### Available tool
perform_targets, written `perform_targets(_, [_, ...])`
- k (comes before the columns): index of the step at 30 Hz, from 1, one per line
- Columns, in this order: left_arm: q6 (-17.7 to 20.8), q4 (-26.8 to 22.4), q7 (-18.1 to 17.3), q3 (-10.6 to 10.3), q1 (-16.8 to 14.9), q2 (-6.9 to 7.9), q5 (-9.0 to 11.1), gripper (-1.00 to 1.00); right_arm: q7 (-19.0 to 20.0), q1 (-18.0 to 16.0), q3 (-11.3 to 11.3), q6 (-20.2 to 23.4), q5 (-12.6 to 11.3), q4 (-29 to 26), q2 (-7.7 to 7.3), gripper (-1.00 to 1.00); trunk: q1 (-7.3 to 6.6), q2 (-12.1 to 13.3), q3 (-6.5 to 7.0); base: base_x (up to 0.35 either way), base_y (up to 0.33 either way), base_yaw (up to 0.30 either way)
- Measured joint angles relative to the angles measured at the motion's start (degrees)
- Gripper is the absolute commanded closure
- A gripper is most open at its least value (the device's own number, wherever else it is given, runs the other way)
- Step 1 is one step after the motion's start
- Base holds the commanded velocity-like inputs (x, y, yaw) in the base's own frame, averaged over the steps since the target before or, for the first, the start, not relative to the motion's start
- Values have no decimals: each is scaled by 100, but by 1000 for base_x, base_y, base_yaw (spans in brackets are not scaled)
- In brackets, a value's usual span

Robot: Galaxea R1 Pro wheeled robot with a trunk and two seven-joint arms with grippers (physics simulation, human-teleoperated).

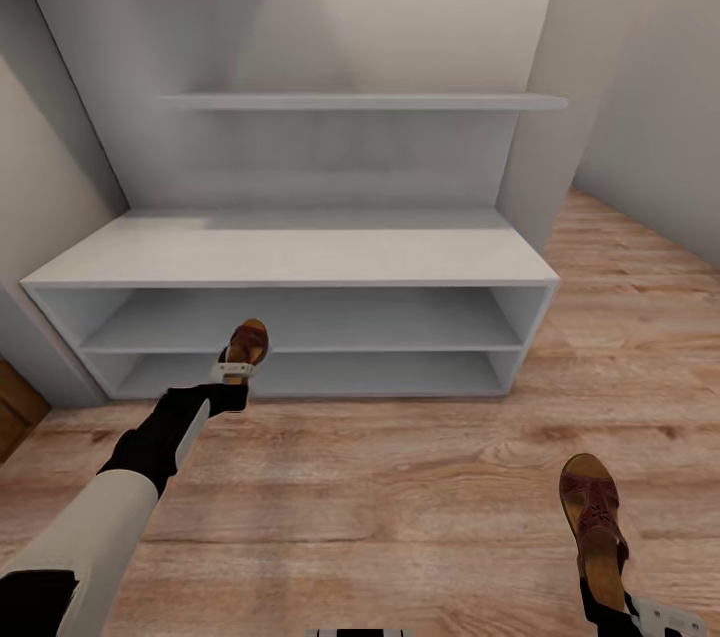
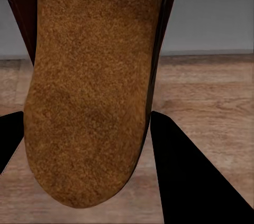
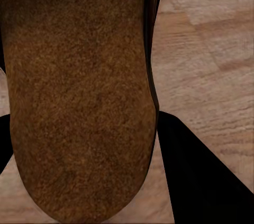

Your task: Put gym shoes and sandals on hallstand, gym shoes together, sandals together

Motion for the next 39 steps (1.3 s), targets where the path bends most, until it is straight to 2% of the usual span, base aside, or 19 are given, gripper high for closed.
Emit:
perform_targets(11, [-2,-1,9,35,4,31,3,100,-1,0,-5,-1,1,2,0,100,0,0,0,309,80,0])
perform_targets(21, [-8,7,21,37,14,33,3,100,0,0,-9,0,-2,1,-4,100,2,0,0,88,51,0])
perform_targets(28, [-8,8,28,37,21,33,3,100,0,0,-8,-1,0,5,-8,100,0,0,0,247,127,0])
perform_targets(39, [-18,9,258,38,28,33,3,100,0,0,-9,0,0,1,-9,100,2,0,0,231,19,0])
